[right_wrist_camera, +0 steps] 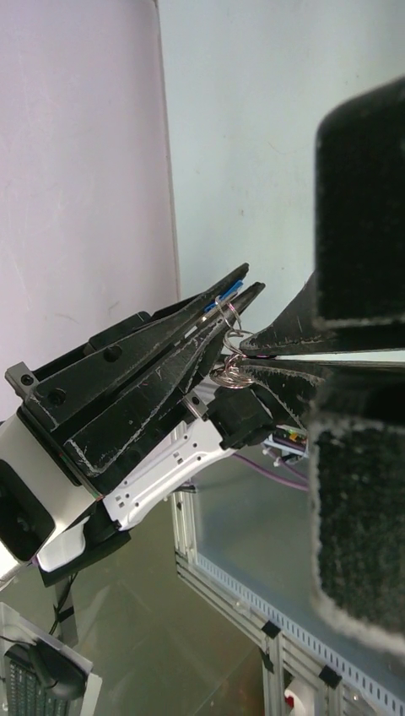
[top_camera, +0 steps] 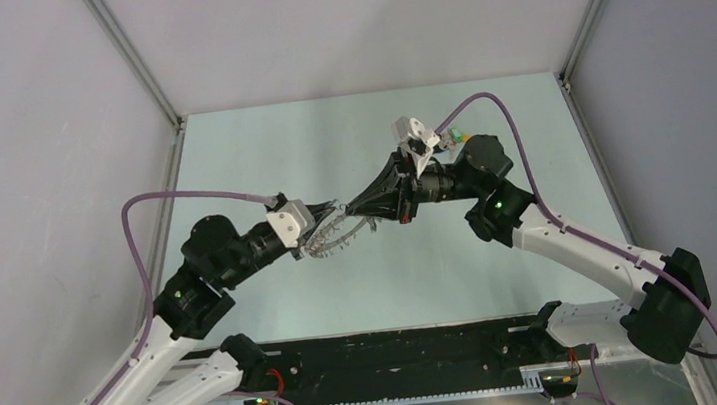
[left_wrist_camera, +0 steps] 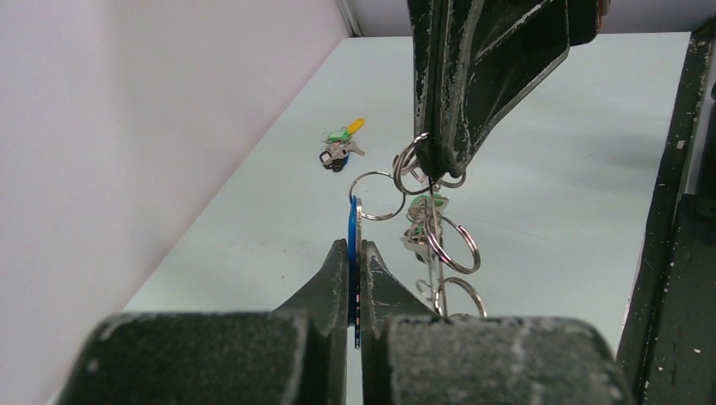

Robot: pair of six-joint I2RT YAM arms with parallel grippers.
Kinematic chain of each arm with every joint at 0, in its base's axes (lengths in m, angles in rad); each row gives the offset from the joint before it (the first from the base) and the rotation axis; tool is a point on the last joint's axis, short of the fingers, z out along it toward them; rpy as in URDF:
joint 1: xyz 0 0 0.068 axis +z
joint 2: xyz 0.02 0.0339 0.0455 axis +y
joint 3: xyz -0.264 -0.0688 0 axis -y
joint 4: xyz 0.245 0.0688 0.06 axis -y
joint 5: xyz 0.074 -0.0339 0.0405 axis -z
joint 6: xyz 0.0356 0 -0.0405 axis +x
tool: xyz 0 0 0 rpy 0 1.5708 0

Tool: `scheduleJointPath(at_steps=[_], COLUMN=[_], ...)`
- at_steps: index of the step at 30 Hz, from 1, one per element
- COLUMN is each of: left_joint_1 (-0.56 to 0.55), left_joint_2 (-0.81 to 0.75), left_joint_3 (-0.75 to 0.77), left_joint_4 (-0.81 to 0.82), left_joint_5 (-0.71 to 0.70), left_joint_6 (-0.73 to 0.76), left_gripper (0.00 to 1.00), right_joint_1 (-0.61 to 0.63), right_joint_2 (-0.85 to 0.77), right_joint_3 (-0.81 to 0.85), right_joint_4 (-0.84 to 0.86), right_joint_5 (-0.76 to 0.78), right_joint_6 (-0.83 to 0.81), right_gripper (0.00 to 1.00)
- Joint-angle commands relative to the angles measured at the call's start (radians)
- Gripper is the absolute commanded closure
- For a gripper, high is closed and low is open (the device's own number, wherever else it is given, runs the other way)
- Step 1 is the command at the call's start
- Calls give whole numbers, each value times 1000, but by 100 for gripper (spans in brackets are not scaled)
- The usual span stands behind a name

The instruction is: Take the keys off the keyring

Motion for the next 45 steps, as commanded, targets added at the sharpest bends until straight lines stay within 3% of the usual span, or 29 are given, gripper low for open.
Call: scheduleJointPath(at_steps=[1,34,35,36,38,42,45], left_joint_1=[11,12,11,11,11,10,10], left_joint_2=[-3,-31,-31,-32,-37,-34,-30], left_joint_3=[13,-9,-8,-8,-9,-9,-7], left_joint_4=[6,36,36,36,36,36,35], left_joint_5=[-135,-80,-82,-84,-91,-101,-110], left_joint_6=[25,22,22,22,22,21,18], left_gripper=[100,100,100,100,100,100,100], right_joint_1=[25,23,21,20,19,0,-20], right_joint_2=[-13,224,216,209,182,122,67], right_joint_3=[40,233,234,234,234,226,202], right_joint_4=[26,-426,-432,-447,-486,-546,-571], right_joint_5=[-123,21,25,40,80,130,168], right_joint_6=[81,53,40,4,-52,-133,-184], right_gripper=[100,99,94,79,63,47,45])
